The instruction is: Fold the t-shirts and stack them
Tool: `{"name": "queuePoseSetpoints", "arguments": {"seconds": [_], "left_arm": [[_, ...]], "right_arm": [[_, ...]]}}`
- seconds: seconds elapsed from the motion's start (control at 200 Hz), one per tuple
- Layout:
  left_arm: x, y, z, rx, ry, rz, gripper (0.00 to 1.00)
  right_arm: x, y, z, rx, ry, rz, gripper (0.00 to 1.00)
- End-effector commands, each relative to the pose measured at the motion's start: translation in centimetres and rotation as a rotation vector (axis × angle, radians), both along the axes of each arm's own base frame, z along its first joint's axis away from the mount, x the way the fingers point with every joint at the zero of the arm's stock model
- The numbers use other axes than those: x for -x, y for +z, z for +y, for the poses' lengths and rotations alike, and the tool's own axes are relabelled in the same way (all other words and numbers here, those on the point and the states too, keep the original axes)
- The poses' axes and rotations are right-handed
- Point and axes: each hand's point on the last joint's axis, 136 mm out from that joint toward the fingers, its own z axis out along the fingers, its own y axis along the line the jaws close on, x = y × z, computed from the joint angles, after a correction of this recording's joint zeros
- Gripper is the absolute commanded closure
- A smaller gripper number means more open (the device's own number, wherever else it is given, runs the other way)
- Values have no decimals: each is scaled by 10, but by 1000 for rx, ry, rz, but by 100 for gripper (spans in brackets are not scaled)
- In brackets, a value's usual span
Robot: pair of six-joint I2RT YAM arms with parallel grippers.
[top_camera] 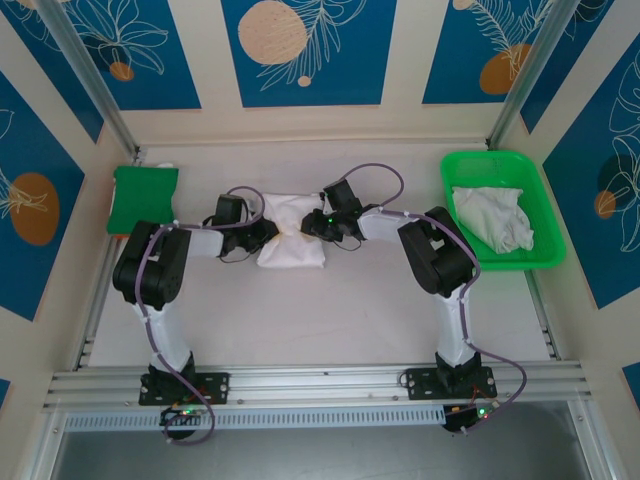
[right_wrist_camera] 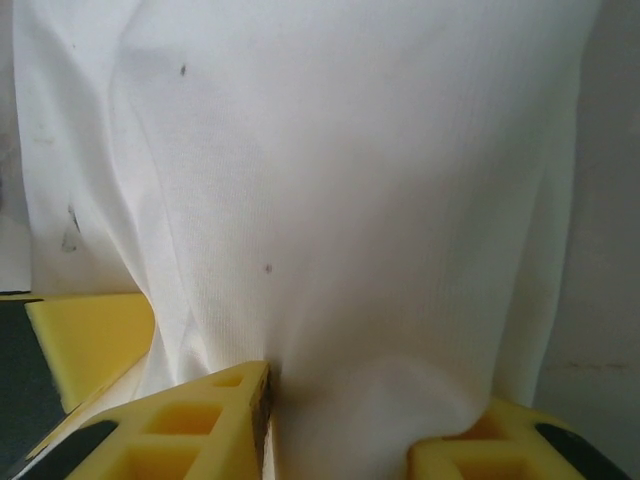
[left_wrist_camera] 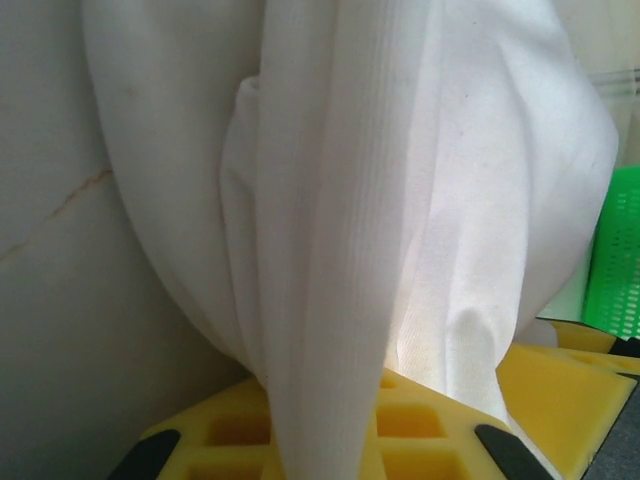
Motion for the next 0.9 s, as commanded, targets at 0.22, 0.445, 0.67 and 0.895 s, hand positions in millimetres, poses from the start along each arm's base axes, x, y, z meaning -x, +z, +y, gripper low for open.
{"name": "queuePoseSetpoints", "arguments": {"seconds": [0.22,0.445,0.67,0.895], "left_arm": [[16,18,32,-215,-138,-78,100],[26,27,79,-450,-230,-120,100],[5,48,124,-573,-207,-204,100],[-14,75,173,-738,-212,-279,100]], "right_arm": [[18,26,-6,36,71,-120,25],[25,50,-3,41,196,-302,5],[50,78,35,-44,427,-546,1],[72,95,75,-110,569,-629,1]]}}
